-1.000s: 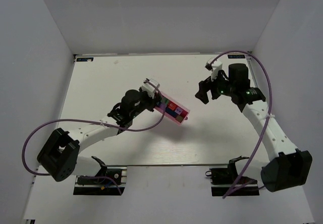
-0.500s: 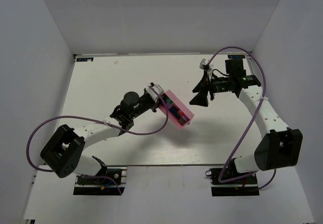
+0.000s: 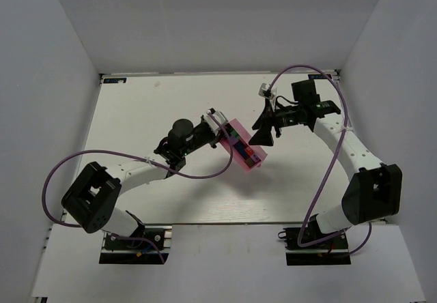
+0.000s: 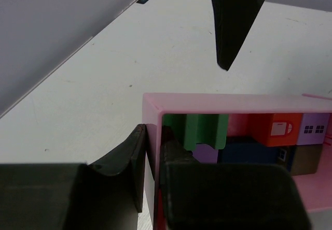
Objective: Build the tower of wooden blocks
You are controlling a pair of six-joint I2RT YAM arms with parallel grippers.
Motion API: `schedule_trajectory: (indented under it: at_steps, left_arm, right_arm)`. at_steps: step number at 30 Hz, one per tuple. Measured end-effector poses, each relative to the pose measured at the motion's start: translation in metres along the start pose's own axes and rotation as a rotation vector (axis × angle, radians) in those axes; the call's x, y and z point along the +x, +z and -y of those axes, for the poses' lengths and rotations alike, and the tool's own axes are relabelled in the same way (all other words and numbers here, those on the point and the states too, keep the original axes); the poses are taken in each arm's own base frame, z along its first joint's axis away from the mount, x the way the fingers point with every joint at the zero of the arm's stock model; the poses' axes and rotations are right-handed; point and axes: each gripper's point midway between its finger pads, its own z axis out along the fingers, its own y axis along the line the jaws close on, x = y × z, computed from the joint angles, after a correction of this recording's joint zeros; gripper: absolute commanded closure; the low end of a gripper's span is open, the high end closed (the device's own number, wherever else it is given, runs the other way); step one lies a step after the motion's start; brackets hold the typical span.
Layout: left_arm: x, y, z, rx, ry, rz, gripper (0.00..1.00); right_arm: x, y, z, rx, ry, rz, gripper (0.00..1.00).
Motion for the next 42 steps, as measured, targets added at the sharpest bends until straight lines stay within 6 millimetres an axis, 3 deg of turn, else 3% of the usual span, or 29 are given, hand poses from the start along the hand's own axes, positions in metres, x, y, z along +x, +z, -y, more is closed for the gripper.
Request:
schedule_trajectory:
  at_steps: [7, 24, 27, 42]
  left_arm:
    - [-0.006, 0.002, 0.002, 0.017, 0.002, 0.014, 1.00]
    - [-0.001, 0.001, 0.007, 0.036, 0.000, -0.006, 1.00]
    - [0.001, 0.001, 0.008, 0.039, -0.001, -0.014, 1.00]
    - [-0.008, 0.003, 0.006, 0.039, 0.015, 0.004, 1.00]
  right_arm:
    - [0.008, 0.012, 0.008, 0.024, 0.022, -0.032, 0.10]
    - [0.020, 0.024, 0.005, -0.023, 0.066, -0.067, 0.15]
    - [0.023, 0.026, 0.005, -0.033, 0.073, -0.073, 0.11]
    - [0.029, 0.029, 0.003, -0.047, 0.089, -0.092, 0.09]
